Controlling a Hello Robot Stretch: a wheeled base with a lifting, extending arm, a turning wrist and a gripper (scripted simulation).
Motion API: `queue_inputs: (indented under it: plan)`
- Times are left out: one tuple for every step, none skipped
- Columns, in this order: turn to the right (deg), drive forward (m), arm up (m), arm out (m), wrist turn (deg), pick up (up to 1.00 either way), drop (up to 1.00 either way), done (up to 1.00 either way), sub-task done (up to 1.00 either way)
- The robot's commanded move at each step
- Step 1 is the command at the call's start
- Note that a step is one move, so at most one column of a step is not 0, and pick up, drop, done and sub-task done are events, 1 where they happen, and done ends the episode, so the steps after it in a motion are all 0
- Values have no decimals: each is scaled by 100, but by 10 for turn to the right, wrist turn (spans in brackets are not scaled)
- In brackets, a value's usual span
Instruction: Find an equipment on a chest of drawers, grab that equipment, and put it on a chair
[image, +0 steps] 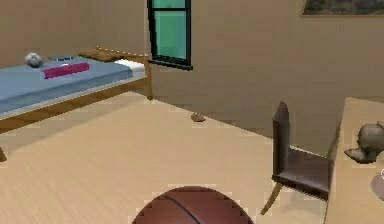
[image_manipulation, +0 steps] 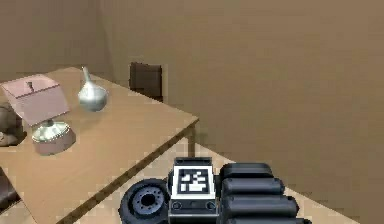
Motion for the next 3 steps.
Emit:
queue_inputs:
  plan:
    - [450, 0, 0, 0, 0, 0, 0, 0, 0]
    - [360, 0, 0, 0, 0, 0, 0, 0, 0]
    - [0, 5, 0, 0, 0, 0, 0, 0, 0]
